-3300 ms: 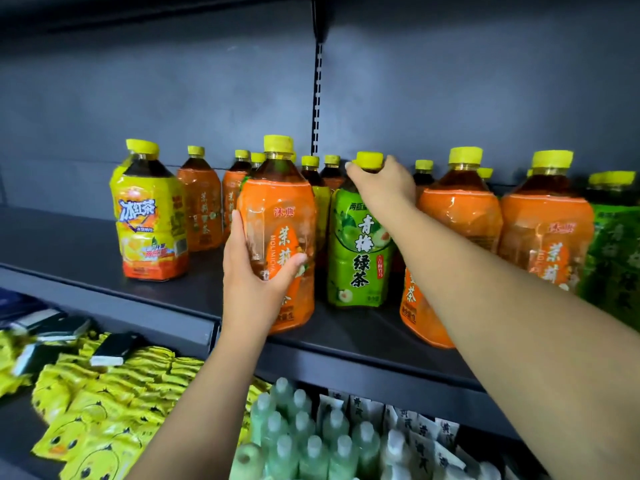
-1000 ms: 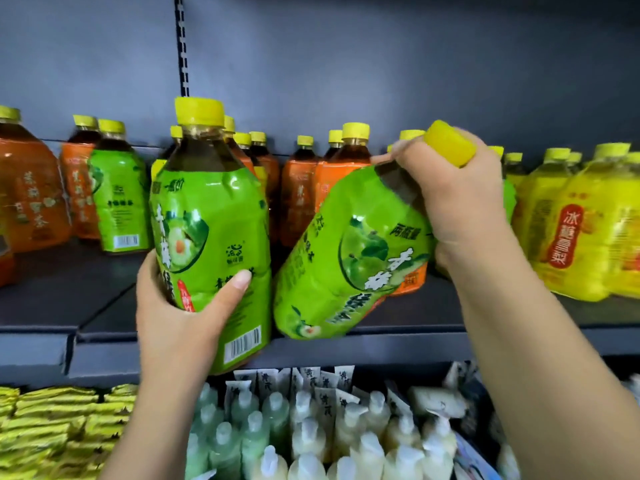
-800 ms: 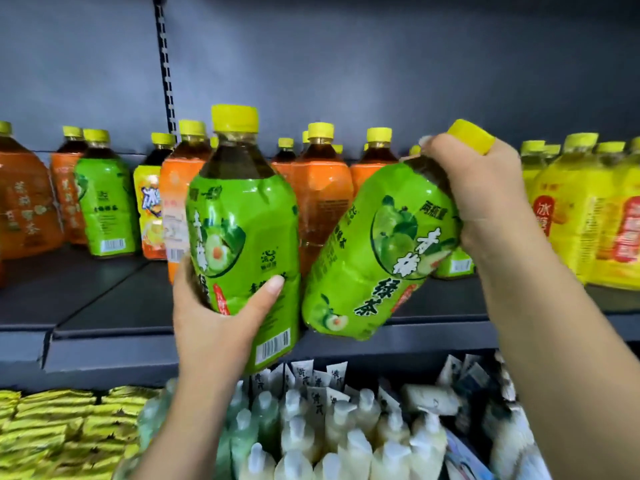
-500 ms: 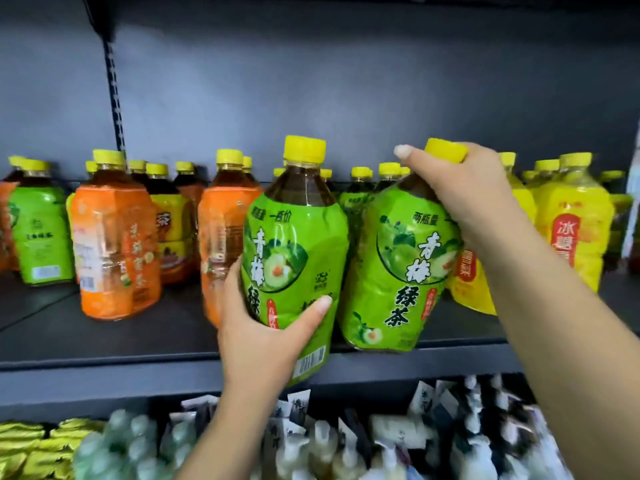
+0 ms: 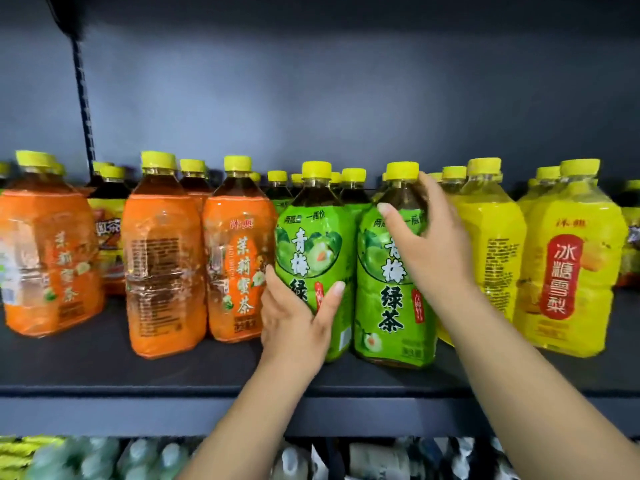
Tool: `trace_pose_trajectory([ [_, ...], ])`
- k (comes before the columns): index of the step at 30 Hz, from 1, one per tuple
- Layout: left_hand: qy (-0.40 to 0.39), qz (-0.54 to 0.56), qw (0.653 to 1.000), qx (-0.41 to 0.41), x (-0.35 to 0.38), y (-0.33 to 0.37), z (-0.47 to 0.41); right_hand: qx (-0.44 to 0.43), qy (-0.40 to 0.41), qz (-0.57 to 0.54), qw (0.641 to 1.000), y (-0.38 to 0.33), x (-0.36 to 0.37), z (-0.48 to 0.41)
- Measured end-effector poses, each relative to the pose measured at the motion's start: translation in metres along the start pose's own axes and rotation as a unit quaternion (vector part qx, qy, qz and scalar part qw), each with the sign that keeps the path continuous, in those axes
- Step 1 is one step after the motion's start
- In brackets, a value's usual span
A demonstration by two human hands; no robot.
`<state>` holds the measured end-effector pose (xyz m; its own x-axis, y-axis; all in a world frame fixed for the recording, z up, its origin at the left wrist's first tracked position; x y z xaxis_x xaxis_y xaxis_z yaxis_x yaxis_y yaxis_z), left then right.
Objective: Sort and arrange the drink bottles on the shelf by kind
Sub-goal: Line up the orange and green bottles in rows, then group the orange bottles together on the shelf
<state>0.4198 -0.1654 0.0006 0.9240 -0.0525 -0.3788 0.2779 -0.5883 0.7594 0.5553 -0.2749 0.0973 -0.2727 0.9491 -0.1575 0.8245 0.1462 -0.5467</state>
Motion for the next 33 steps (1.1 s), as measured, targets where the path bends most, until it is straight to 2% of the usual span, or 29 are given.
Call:
trace_pose_trajectory([
  [3,-0.04,-0.067,0.997,0.001,0.005,-0.005,-0.006,-0.035,0.033,0.011,0.999,-0.001,-0.002,0.005],
  [5,-0.069,-0.082,0.994,0.005,0.005,-0.01,-0.008,-0.102,0.079,0.078,0.989,-0.014,-0.002,0.014],
  [7,-0.114,-0.031,0.993,0.014,-0.001,-0.013,-0.007,-0.196,0.099,0.101,0.97,-0.034,0.004,0.031],
  [9,-0.118,0.041,0.992,0.028,-0.024,-0.017,-0.006,-0.245,0.062,0.029,0.967,-0.061,0.021,0.051],
  [11,-0.031,0.029,0.996,0.077,-0.067,-0.023,-0.009,-0.237,0.0,-0.077,0.969,-0.089,0.046,0.067],
  [14,0.177,0.003,0.976,0.126,-0.143,-0.042,-0.015,-0.126,-0.089,-0.208,0.966,-0.113,0.092,0.075],
  [16,0.265,0.015,0.956,0.121,-0.179,-0.06,-0.026,-0.055,-0.103,-0.225,0.967,-0.115,0.122,0.071],
  [17,0.269,0.014,0.957,0.106,-0.186,-0.066,-0.035,-0.032,-0.095,-0.208,0.973,-0.113,0.133,0.066],
  [18,0.238,0.008,0.968,0.081,-0.187,-0.073,-0.046,-0.011,-0.085,-0.186,0.979,-0.112,0.145,0.06],
  [20,0.089,0.018,0.996,0.023,-0.168,-0.084,-0.067,0.035,-0.06,-0.139,0.988,-0.105,0.161,0.045],
  [22,-0.044,0.06,0.997,-0.013,-0.145,-0.09,-0.075,0.087,-0.043,-0.107,0.99,-0.093,0.174,0.032],
  [23,-0.076,0.082,0.994,-0.019,-0.141,-0.094,-0.076,0.115,-0.039,-0.097,0.988,-0.087,0.18,0.028],
  [26,-0.081,0.092,0.992,-0.002,-0.15,-0.107,-0.078,0.176,-0.025,-0.077,0.981,-0.077,0.189,0.021],
  [30,-0.059,0.109,0.992,0.021,-0.191,-0.128,-0.073,0.145,-0.012,0.039,0.989,-0.085,0.188,0.032],
  [33,-0.017,0.116,0.993,0.019,-0.227,-0.149,-0.071,0.137,-0.037,0.127,0.982,-0.091,0.193,0.048],
])
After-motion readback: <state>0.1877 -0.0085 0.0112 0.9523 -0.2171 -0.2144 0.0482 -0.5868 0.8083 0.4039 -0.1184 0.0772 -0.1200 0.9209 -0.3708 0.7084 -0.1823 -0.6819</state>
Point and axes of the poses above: each hand's wrist, its own z-axis away from the middle knuckle, its own x-axis out of the palm, y = z × x, the point moved 7 cm from there along -z, towards the middle knuckle, and after that the axes turned 8 degrees about -z, right-handed, at the moved point
